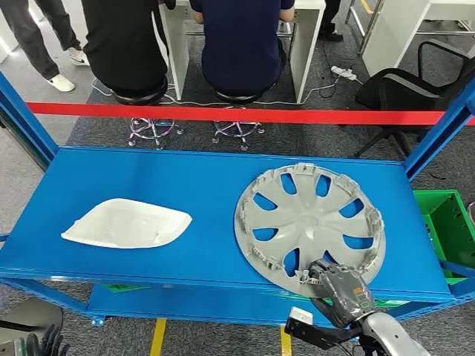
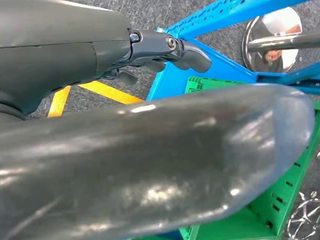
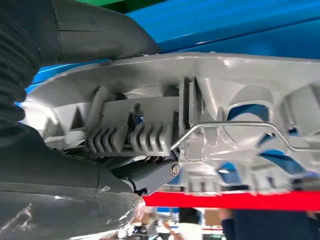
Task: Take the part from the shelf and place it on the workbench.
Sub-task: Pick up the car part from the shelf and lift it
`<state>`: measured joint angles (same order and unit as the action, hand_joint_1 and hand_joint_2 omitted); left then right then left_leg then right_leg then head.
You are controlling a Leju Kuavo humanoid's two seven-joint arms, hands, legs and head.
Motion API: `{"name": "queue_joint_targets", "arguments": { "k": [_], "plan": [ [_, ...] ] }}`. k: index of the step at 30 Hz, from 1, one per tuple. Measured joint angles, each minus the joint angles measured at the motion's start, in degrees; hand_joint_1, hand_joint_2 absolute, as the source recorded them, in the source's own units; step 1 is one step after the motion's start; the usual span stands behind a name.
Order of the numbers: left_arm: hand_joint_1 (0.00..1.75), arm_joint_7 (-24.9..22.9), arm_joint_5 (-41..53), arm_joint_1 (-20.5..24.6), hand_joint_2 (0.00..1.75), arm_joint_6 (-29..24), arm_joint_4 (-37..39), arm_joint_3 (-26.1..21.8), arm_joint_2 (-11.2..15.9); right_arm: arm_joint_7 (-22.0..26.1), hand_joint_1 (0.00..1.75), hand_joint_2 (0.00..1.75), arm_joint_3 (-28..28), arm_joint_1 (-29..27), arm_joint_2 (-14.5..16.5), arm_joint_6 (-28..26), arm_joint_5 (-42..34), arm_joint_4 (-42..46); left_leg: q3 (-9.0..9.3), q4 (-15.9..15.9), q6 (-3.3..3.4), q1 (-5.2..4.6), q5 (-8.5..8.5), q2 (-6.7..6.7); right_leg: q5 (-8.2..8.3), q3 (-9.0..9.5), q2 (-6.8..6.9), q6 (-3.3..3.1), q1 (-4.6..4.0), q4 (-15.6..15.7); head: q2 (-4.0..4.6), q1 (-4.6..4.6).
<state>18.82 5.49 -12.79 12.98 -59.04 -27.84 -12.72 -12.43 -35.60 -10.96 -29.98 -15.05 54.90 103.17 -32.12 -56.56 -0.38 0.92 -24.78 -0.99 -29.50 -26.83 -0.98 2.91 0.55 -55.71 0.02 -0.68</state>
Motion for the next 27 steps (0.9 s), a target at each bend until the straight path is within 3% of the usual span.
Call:
{"name": "queue_joint_targets", "arguments": {
  "k": [9, 14, 27],
  "plan": [
    [0.00, 1.04, 1.10, 0.01, 0.00, 0.81, 0.00, -1.71, -0.62, 3.79, 1.75, 1.75, -1.45, -1.29, -1.78, -1.53, -2.79, 6.08, 0.00, 0.03, -0.06, 0.00, -0.05, 0.00, -0.03, -0.03, -0.04, -0.01, 0.00, 0.00, 0.00, 0.00],
    [0.00, 1.89, 2.31, 0.08, 0.00, 1.28, 0.00, -3.09, -1.30, 6.67, 1.64, 1.75, -2.05, -1.33, -1.89, -4.27, -3.35, 8.42, 0.01, 0.08, -0.06, 0.01, -0.05, 0.00, -0.04, -0.05, -0.03, -0.01, 0.00, 0.00, 0.00, 0.00],
    [0.00, 2.21, 2.83, 0.09, 0.00, 1.68, 0.00, -4.54, -2.07, 6.88, 1.64, 1.75, -2.66, -1.34, -1.89, -4.95, -2.78, 9.20, 0.05, 0.10, -0.06, 0.01, -0.05, 0.00, -0.05, -0.03, -0.03, 0.00, 0.00, 0.00, 0.00, 0.01]
  ]
}}
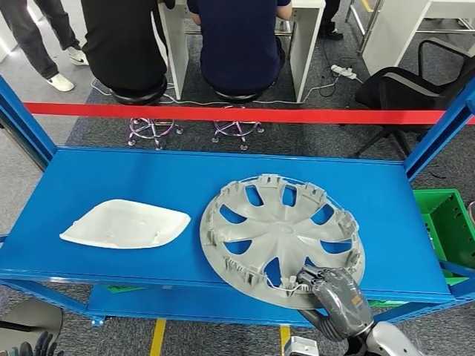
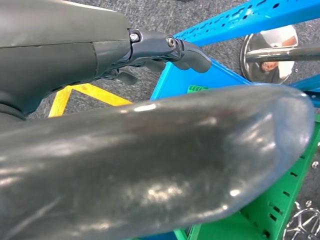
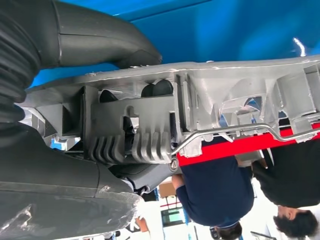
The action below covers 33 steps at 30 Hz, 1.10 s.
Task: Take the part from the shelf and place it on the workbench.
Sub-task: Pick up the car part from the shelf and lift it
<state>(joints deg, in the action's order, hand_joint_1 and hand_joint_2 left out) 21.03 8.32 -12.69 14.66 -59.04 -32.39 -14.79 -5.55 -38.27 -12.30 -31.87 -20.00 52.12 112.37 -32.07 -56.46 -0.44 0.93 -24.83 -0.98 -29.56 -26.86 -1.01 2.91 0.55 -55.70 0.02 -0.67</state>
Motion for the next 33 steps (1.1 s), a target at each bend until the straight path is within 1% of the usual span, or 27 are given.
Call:
{"name": "queue_joint_targets", "arguments": {
  "k": [1, 4, 5, 13, 17, 19, 20, 23, 25, 27, 30, 33],
  "plan": [
    [0.00, 0.00, 0.01, 0.00, 0.00, 0.01, 0.00, -0.01, -0.01, 0.00, 1.23, 1.75, -0.01, 0.00, 0.00, 0.00, 0.01, 0.00, 0.00, 0.00, 0.00, 0.00, 0.00, 0.00, 0.00, 0.00, 0.00, 0.00, 0.00, 0.00, 0.00, 0.00],
    [0.00, 0.00, 0.04, 0.00, 0.00, 0.02, 0.00, -0.03, -0.05, -0.03, 1.31, 1.75, -0.10, -0.04, 0.00, 0.02, 0.02, 0.02, 0.01, 0.00, 0.00, 0.00, 0.00, 0.00, 0.00, 0.00, 0.00, 0.00, 0.00, 0.00, 0.00, -0.01],
    [0.00, 0.00, 0.13, 0.00, 0.00, 0.07, 0.00, -0.05, -0.08, -0.14, 1.75, 1.75, -0.15, -0.06, 0.00, 0.04, 0.05, 0.02, 0.01, 0.00, 0.00, 0.00, 0.00, 0.00, 0.00, 0.00, 0.00, 0.00, 0.00, 0.00, 0.00, -0.01],
    [0.00, 0.14, 1.32, 0.12, 0.00, 0.50, -0.01, -0.63, -0.39, -0.87, 1.75, 1.75, -0.28, -0.15, -0.02, -0.15, 0.67, 0.00, 0.02, 0.00, 0.00, 0.00, 0.00, 0.00, 0.00, 0.01, 0.00, 0.00, 0.00, 0.00, 0.00, 0.01],
    [0.00, 1.27, 3.77, 0.16, 0.00, 0.18, -0.05, -1.17, -0.50, -1.26, 1.75, 1.75, -0.36, -0.18, -0.04, -0.57, 1.32, 0.00, 0.03, 0.00, 0.00, 0.00, 0.00, 0.00, 0.00, 0.02, 0.00, 0.00, 0.00, 0.00, 0.00, -0.01],
    [0.00, 2.24, 5.86, 0.12, 0.00, -0.80, -0.28, -1.34, -0.64, -0.81, 1.75, 1.75, -0.37, -0.44, -0.04, -2.39, 2.74, 0.00, 0.03, 0.01, 0.00, 0.00, 0.00, 0.00, 0.00, 0.03, 0.02, 0.00, 0.00, 0.00, 0.00, -0.01],
    [0.00, 2.50, 6.57, 0.07, 0.00, -1.06, -0.53, -1.45, -0.81, -0.19, 1.75, 1.75, -0.36, -0.68, 0.03, -4.38, 4.17, -0.01, 0.02, 0.01, 0.00, 0.00, 0.00, -0.01, -0.01, 0.04, 0.03, 0.00, 0.00, 0.00, 0.00, -0.01],
    [0.00, 2.48, 7.75, -0.21, 0.00, -0.96, -1.84, -2.32, -1.83, 2.35, 1.75, 1.75, -0.20, -1.47, 1.14, -13.27, 10.42, -0.04, 0.00, 0.01, 0.00, -0.01, 0.00, -0.02, -0.01, 0.18, 0.01, 0.01, 0.00, -0.01, 0.00, 0.00],
    [0.00, 2.40, 8.28, -0.38, 0.00, -0.95, -2.74, -2.96, -2.55, 4.34, 1.75, 1.75, 0.45, -1.71, 2.61, -17.51, 13.72, 0.03, 0.01, 0.02, 0.00, 0.00, 0.00, -0.01, -0.01, 0.24, -0.02, 0.01, 0.00, -0.01, 0.00, 0.00],
    [0.00, 2.39, 8.71, -0.43, 0.00, -0.96, -3.38, -3.52, -3.16, 7.40, 1.75, 1.75, 1.78, -1.96, 4.51, -19.13, 15.42, 0.42, 0.07, 0.02, -0.02, 0.00, -0.01, -0.01, -0.05, 0.14, 0.01, -0.01, 0.00, -0.01, 0.00, 0.01],
    [0.00, 2.40, 9.08, -0.51, 0.00, -0.96, -4.06, -4.29, -3.91, 13.31, 1.75, 1.75, 4.57, -3.09, 7.87, -19.39, 15.78, 1.14, 0.11, 0.07, -0.06, 0.00, -0.04, -0.06, -0.11, 0.10, 0.11, -0.05, -0.01, 0.00, 0.00, -0.01],
    [0.00, 2.40, 9.31, -0.68, 0.00, -0.95, -4.61, -4.98, -4.41, 17.85, 1.75, 1.75, 7.60, -4.35, 11.15, -19.39, 15.08, 1.71, 0.11, 0.11, -0.06, 0.00, -0.03, -0.08, -0.13, 0.11, 0.12, -0.06, -0.01, -0.01, 0.00, -0.01]
  ]
}}
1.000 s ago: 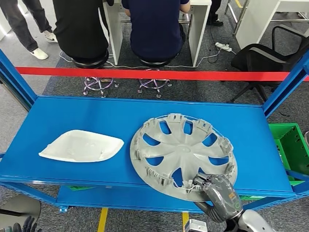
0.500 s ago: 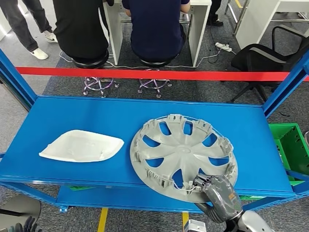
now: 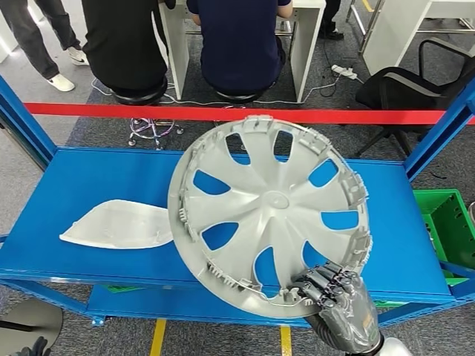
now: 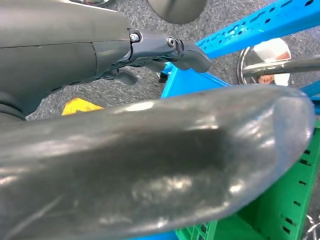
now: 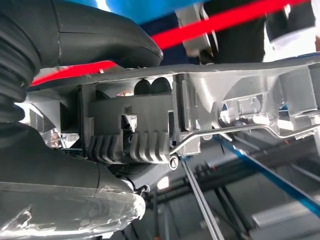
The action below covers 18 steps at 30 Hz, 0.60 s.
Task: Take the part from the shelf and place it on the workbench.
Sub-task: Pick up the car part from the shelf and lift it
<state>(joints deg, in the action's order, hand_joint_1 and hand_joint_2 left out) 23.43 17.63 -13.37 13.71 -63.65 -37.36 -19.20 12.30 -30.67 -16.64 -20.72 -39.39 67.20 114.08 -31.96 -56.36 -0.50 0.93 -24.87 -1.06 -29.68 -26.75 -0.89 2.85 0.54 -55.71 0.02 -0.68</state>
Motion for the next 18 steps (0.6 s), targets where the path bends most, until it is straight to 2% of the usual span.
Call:
{"name": "queue_joint_targets", "arguments": {
  "k": [6, 8, 13, 14, 15, 18],
  "plan": [
    [0.00, -0.32, -0.43, -0.61, 0.00, -0.11, -1.10, -0.55, -0.27, 11.23, 1.75, 1.75, 6.08, -1.75, 6.86, 0.00, -5.43, 0.66, 0.00, -0.07, 0.09, -0.28, -0.09, 0.00, -0.01, -0.01, -0.01, 0.07, 0.23, 0.06, 0.00, -0.01],
    [0.00, -0.36, -0.65, -0.83, 0.00, 0.08, -1.49, -0.53, -0.30, 13.58, 1.75, 1.75, 7.82, -2.14, 8.87, 0.00, -6.34, 0.69, 0.00, -0.10, 0.21, -0.44, -0.19, 0.00, -0.05, -0.01, -0.02, 0.18, 0.40, 0.08, 0.00, 0.00],
    [0.00, 0.03, -0.57, -1.10, 0.00, 0.46, -2.05, -0.33, -0.36, 17.90, 1.75, 1.75, 11.07, -3.07, 12.47, 0.00, -7.85, 1.26, 0.12, 0.11, 0.97, -0.73, -0.07, 0.05, -0.20, 0.19, 0.00, 1.01, 0.91, 0.03, 0.00, -0.02],
    [0.00, 0.22, -0.50, -1.13, 0.00, 0.50, -2.16, -0.20, -0.41, 18.80, 1.75, 1.75, 11.72, -3.28, 12.97, 0.00, -8.35, 1.46, 0.21, 0.34, 1.18, -0.59, 0.11, 0.10, -0.82, -0.08, 0.11, 1.15, 0.88, -0.78, 0.00, 0.05],
    [0.00, 0.38, -0.42, -1.15, 0.00, 0.53, -2.26, -0.01, -0.44, 19.45, 1.75, 1.75, 12.23, -3.41, 13.36, 0.00, -8.83, 1.62, 0.29, 0.59, 1.34, -0.42, 0.23, 0.19, -2.12, -0.96, 0.23, 1.20, 0.83, -2.79, 0.00, 0.21],
    [0.00, 0.61, -0.32, -1.25, 0.00, 0.43, -2.38, 0.63, -0.48, 20.22, 1.75, 1.75, 12.95, -3.65, 13.87, 0.00, -9.94, 1.77, 0.32, 0.68, 1.46, -0.30, 0.28, 0.44, -6.98, -6.76, 0.43, 1.37, 0.77, -13.92, 0.00, 0.58]
  ]
}}
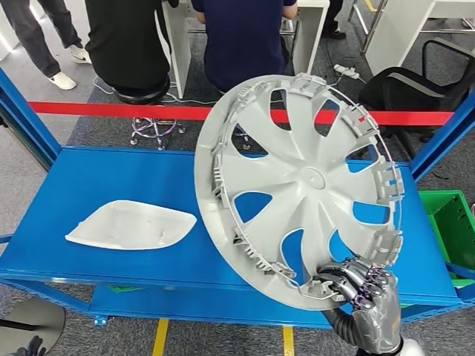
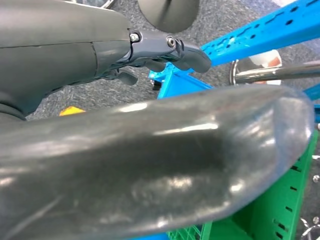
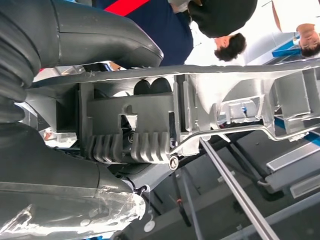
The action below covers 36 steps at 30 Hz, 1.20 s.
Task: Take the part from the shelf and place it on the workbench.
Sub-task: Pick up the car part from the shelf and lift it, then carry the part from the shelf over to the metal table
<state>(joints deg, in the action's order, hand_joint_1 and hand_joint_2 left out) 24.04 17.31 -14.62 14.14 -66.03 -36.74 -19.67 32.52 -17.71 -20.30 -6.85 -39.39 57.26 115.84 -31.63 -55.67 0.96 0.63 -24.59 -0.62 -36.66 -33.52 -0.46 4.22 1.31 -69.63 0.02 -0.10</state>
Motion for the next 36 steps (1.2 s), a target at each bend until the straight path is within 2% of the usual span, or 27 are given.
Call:
{"name": "queue_joint_targets", "arguments": {
  "k": [1, 2, 3, 4, 5, 6, 8, 10, 11, 13, 15, 16, 17, 18, 21, 22, 23, 25, 26, 27, 28, 30, 31, 32, 33, 34, 36],
  "plan": [
    [0.00, 0.04, -0.01, -0.02, 0.00, -0.06, 0.00, 0.18, 0.00, -0.01, 1.75, 1.75, 0.23, -0.16, 0.09, 0.00, -0.27, -0.01, 0.01, -0.01, -0.02, 0.04, -0.01, 0.04, -0.25, -1.48, 0.01, 0.11, 0.04, -2.45, 0.00, 0.00],
    [0.00, 0.06, -0.06, -0.04, 0.00, -0.14, 0.00, 0.34, 0.00, -0.35, 1.75, 1.75, 0.43, -0.31, 0.15, 0.00, -0.53, -0.02, 0.01, -0.05, -0.09, 0.13, -0.02, 0.05, 0.67, -2.04, 0.02, 0.27, 0.12, -2.86, 0.00, 0.01],
    [0.00, 0.07, -0.14, -0.07, 0.00, -0.22, 0.00, 0.50, 0.00, -1.14, 1.75, 1.75, 0.55, -0.41, 0.10, 0.00, -0.70, -0.05, 0.03, -0.13, -0.26, 0.30, -0.05, 0.02, 2.62, -1.49, 0.05, 0.46, 0.25, -1.02, 0.00, 0.01],
    [0.00, 0.08, -0.23, -0.11, 0.00, -0.30, -0.01, 0.70, 0.01, -2.28, 1.75, 1.75, 0.58, -0.45, -0.04, 0.00, -0.83, -0.10, 0.03, -0.30, -0.55, 0.51, -0.13, -0.02, 5.02, -0.08, 0.11, 0.73, 0.46, 2.49, 0.00, 0.02],
    [0.00, 0.09, -0.37, -0.18, 0.00, -0.42, -0.05, 0.90, 0.05, -3.66, 1.75, 1.75, 0.50, -0.41, -0.34, 0.00, -1.12, -0.20, -0.06, -0.56, -1.02, 0.58, -0.23, -0.09, 6.72, 1.69, 0.04, 1.02, 0.54, 6.06, 0.00, 0.09],
    [0.00, 0.10, -0.46, -0.26, 0.00, -0.54, -0.13, 1.12, 0.09, -4.94, 1.75, 1.75, 0.30, -0.38, -0.78, 0.00, -1.58, -0.31, -0.20, -0.85, -1.53, 0.60, -0.28, -0.19, 7.91, 2.95, -0.14, 0.94, 0.59, 8.69, 0.00, 0.17],
    [0.00, 0.17, -0.62, -0.42, 0.00, -0.72, -0.37, 1.52, 0.18, -6.79, 1.75, 1.75, -0.34, -0.31, -1.83, 0.00, -2.76, -0.57, -0.57, -1.36, -2.46, 0.43, -0.09, -0.38, 8.22, 3.56, -0.56, 0.15, 0.53, 10.23, 0.00, 0.22],
    [0.00, 0.22, -0.68, -0.50, 0.00, -0.78, -0.48, 1.76, 0.22, -7.56, 1.75, 1.75, -0.86, -0.30, -2.72, 0.00, -3.37, -0.74, -0.95, -1.60, -3.06, 0.55, 0.09, -0.43, 8.53, 2.63, -0.65, -1.09, 0.53, 9.86, 0.00, 0.14],
    [0.00, 0.22, -0.68, -0.52, 0.00, -0.80, -0.50, 1.83, 0.23, -7.76, 1.75, 1.75, -1.05, -0.31, -3.07, 0.00, -3.47, -0.79, -1.36, -2.14, -3.28, 0.64, -0.58, -0.34, 8.80, 2.19, -0.62, -1.62, 0.49, 9.75, 0.00, 0.07],
    [0.00, 0.24, -0.67, -0.55, 0.00, -0.90, -0.60, 2.02, 0.25, -8.24, 1.75, 1.75, -1.58, -0.33, -3.73, 0.00, -3.68, -0.85, -3.38, -6.48, -3.53, 0.66, -4.21, -0.14, 9.49, 1.24, -0.44, -2.66, 0.41, 9.76, 0.00, 0.00],
    [0.00, 0.25, -0.53, -0.57, 0.00, -1.07, -0.70, 2.19, 0.26, -8.87, 1.75, 1.75, -2.18, -0.48, -4.51, 0.00, -4.04, -0.88, -6.31, -14.02, -3.50, 0.48, -8.61, -0.07, 10.18, 0.20, -0.21, -3.34, 0.09, 9.75, 0.00, -0.02],
    [0.00, 0.25, -0.38, -0.60, 0.00, -1.15, -0.72, 2.26, 0.26, -9.12, 1.75, 1.75, -2.39, -0.66, -4.90, 0.00, -4.29, -0.89, -7.14, -16.75, -3.37, 0.39, -9.68, -0.07, 10.54, -0.29, -0.10, -3.53, -0.12, 9.75, 0.00, -0.02],
    [0.00, 0.25, -0.21, -0.65, 0.00, -1.24, -0.72, 2.35, 0.26, -9.22, 1.75, 1.75, -2.58, -0.88, -5.26, 0.00, -4.64, -0.90, -7.02, -17.58, -3.14, 0.28, -9.63, -0.07, 10.88, -0.74, -0.03, -3.63, -0.34, 9.74, 0.00, 0.00],
    [0.00, 0.26, 0.02, -0.70, 0.00, -1.30, -0.72, 2.43, 0.26, -9.12, 1.75, 1.75, -2.70, -1.12, -5.55, 0.00, -5.06, -0.90, -5.80, -16.24, -2.78, 0.14, -8.63, -0.07, 11.24, -1.18, 0.01, -3.66, -0.55, 9.74, 0.00, 0.00],
    [0.00, 0.43, 0.52, -0.76, 0.00, -1.48, -0.78, 2.75, 0.25, -8.01, 1.75, 1.75, -2.86, -1.76, -5.96, 0.00, -6.42, -0.81, 1.42, -5.18, -1.47, -0.60, -4.92, -0.01, 12.31, -2.24, -0.01, -3.33, -0.98, 9.73, 0.00, 0.04],
    [0.00, 0.56, 0.61, -0.74, 0.00, -1.58, -0.82, 2.90, 0.24, -7.53, 1.75, 1.75, -2.87, -1.92, -6.02, 0.00, -6.76, -0.74, 2.86, -2.62, -1.28, -0.82, -4.41, 0.03, 12.69, -2.43, 0.00, -3.06, -1.05, 9.76, 0.00, 0.07],
    [0.00, 0.70, 0.69, -0.72, 0.00, -1.74, -0.86, 3.02, 0.24, -7.03, 1.75, 1.75, -2.88, -2.06, -6.08, 0.00, -7.01, -0.67, 3.39, -1.39, -1.23, -1.00, -4.25, 0.07, 13.10, -2.55, 0.02, -2.73, -1.04, 9.86, 0.00, 0.04],
    [0.00, 1.02, 0.98, -0.71, 0.00, -2.16, -0.87, 3.28, 0.19, -6.06, 1.75, 1.75, -2.89, -2.57, -6.19, -0.01, -7.21, -0.42, 2.95, -0.85, -0.93, -1.05, -3.46, 0.15, 13.89, -2.67, 0.01, -1.97, -0.92, 10.17, 0.00, -0.02],
    [0.00, 1.15, 1.11, -0.68, 0.00, -2.40, -0.87, 3.40, 0.16, -5.67, 1.75, 1.75, -2.89, -2.93, -6.22, -0.01, -7.21, -0.21, 2.69, -0.64, -0.64, -0.98, -2.97, 0.23, 13.60, -2.98, 0.02, -1.62, -0.84, 9.99, 0.00, -0.03],
    [0.00, 1.28, 1.25, -0.65, 0.00, -2.63, -0.87, 3.58, 0.14, -5.34, 1.75, 1.75, -2.87, -3.29, -6.27, -0.02, -7.20, 0.06, 2.31, -0.44, -0.27, -0.87, -2.40, 0.32, 12.39, -3.48, 0.02, -1.31, -0.82, 9.05, 0.00, 0.03],
    [0.00, 1.37, 1.32, -0.61, 0.00, -2.84, -0.87, 3.81, 0.13, -5.07, 1.75, 1.75, -2.84, -3.56, -6.32, -0.02, -7.14, 0.32, 1.82, -0.29, -0.01, -0.74, -1.82, 0.41, 10.26, -4.27, 0.02, -1.06, -0.79, 6.95, 0.00, 0.07],
    [0.00, 1.49, 1.40, -0.51, 0.00, -3.18, -0.87, 4.32, 0.16, -4.70, 1.75, 1.75, -2.79, -3.86, -6.41, -0.02, -6.99, 0.63, 0.57, -0.32, 0.30, -0.74, -0.79, 0.59, 5.01, -6.07, 0.05, -0.66, -0.76, 0.09, 0.00, 0.16],
    [0.00, 1.54, 1.44, -0.47, 0.00, -3.35, -0.86, 4.58, 0.19, -4.57, 1.75, 1.75, -2.76, -3.96, -6.44, -0.02, -6.88, 0.73, -0.09, -0.35, 0.31, -0.75, -0.26, 0.78, 3.52, -6.51, 0.06, -0.49, -0.74, -3.03, 0.00, 0.15],
    [0.00, 1.60, 1.42, -0.42, 0.00, -3.51, -0.84, 4.82, 0.21, -4.45, 1.75, 1.75, -2.71, -4.10, -6.44, -0.02, -6.76, 0.84, -0.76, -0.38, 0.30, -0.76, 0.27, 1.03, 3.31, -6.25, 0.07, -0.35, -0.74, -4.67, 0.00, 0.16],
    [0.00, 1.63, 1.19, -0.37, 0.00, -3.62, -0.81, 5.10, 0.24, -4.34, 1.75, 1.75, -2.60, -4.28, -6.44, -0.02, -6.60, 1.03, -1.41, -0.43, 0.22, -0.73, 0.75, 1.33, 4.26, -5.03, 0.16, -0.23, -0.72, -4.31, 0.00, 0.16],
    [0.00, 1.64, 0.74, -0.32, 0.00, -3.63, -0.77, 5.46, 0.27, -4.25, 1.75, 1.75, -2.45, -4.50, -6.45, -0.02, -6.44, 1.28, -2.04, -0.53, 0.08, -0.68, 1.20, 1.66, 5.87, -2.70, 0.50, -0.11, -0.68, -1.74, 0.00, 0.15],
    [0.00, 1.61, -0.45, -0.24, 0.00, -3.54, -0.71, 6.31, 0.37, -4.08, 1.75, 1.75, -2.13, -4.78, -6.47, -0.02, -6.01, 1.90, -3.01, -0.91, -0.45, -0.68, 1.92, 2.32, 7.27, 3.08, 2.30, -0.02, -0.84, 6.53, 0.00, 0.17]
  ]
}}
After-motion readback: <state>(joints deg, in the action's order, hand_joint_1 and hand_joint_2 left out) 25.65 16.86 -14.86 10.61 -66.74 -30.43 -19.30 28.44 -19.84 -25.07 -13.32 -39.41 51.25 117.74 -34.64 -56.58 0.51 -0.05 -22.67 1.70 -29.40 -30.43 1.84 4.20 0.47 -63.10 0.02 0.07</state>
